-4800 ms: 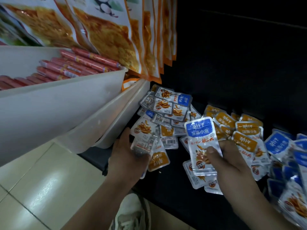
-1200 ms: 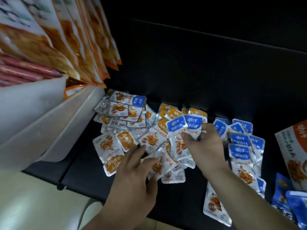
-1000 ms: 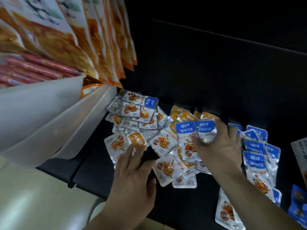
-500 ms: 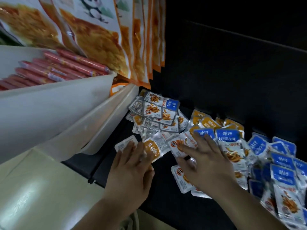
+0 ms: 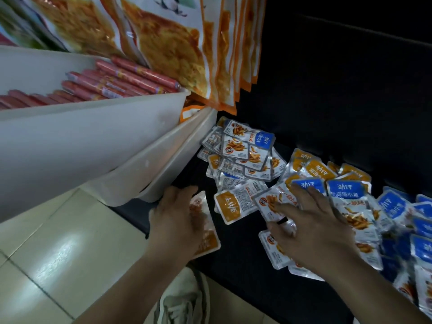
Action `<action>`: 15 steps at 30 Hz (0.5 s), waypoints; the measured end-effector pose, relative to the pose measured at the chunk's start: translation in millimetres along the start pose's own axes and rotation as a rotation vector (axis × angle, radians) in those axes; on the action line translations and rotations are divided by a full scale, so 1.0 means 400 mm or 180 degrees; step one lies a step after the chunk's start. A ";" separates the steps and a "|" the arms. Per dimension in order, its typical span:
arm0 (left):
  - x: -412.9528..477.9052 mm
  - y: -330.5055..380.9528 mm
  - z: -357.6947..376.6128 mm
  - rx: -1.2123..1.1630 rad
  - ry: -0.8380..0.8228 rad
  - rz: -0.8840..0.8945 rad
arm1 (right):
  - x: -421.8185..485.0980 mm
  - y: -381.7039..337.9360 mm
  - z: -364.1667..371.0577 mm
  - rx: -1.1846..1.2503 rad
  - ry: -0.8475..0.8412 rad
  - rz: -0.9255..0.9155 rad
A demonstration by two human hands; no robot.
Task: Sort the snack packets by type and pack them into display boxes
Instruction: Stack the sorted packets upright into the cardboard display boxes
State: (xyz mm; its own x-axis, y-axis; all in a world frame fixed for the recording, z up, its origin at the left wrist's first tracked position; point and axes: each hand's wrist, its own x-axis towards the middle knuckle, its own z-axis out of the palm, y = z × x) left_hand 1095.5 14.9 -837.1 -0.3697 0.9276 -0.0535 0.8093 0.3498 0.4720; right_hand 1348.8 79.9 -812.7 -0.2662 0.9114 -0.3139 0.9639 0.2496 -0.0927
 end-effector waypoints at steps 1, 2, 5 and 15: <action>0.002 0.005 -0.015 -0.0198 0.0051 0.0014 | 0.001 -0.006 0.000 -0.0031 0.0052 0.0043; 0.005 0.012 -0.033 -0.0427 0.0100 0.0006 | 0.002 -0.013 0.001 -0.0013 0.0149 0.0068; 0.020 0.047 -0.090 -0.1168 0.0281 -0.0088 | 0.001 -0.024 0.006 0.0363 0.0946 -0.0178; 0.035 0.190 -0.101 -0.3108 -0.0487 -0.0022 | -0.071 -0.093 -0.127 0.4181 -0.0178 0.0203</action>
State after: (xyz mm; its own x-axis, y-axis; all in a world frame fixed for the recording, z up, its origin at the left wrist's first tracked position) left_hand 1133.4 49.2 -766.7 -0.2545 0.9569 -0.1397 0.0500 0.1572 0.9863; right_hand 1320.8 61.6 -752.3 -0.2513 0.8870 -0.3873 0.2589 -0.3240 -0.9100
